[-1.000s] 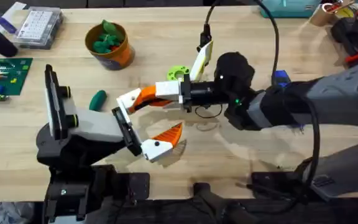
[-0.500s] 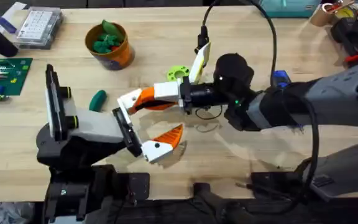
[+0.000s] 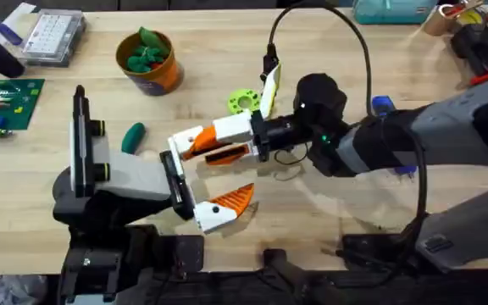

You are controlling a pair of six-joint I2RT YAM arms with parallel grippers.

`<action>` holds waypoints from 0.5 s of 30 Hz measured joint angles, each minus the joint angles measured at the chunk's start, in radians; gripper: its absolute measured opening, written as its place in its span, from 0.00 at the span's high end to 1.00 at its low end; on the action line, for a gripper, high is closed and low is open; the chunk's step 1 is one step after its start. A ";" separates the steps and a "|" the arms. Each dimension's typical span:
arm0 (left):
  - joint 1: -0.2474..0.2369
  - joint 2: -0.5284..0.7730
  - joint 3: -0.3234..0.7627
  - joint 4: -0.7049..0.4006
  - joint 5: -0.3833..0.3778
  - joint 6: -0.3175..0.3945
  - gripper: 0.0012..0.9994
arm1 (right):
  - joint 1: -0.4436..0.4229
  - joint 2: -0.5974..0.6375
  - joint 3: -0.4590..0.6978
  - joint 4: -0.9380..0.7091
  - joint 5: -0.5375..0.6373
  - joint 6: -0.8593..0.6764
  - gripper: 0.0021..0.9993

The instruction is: Pick up the gripper from the table and insert it into the empty holder that is missing its gripper. Then pick up a screw, insert it into the mounting hole, and use the screwdriver to tighten it. Finally, clean up the table by picking up the vegetable and placing it into the bucket.

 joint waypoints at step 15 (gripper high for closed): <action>-0.014 0.000 0.000 -0.012 0.067 0.005 0.01 | -0.082 0.001 0.000 0.001 -0.083 0.008 0.01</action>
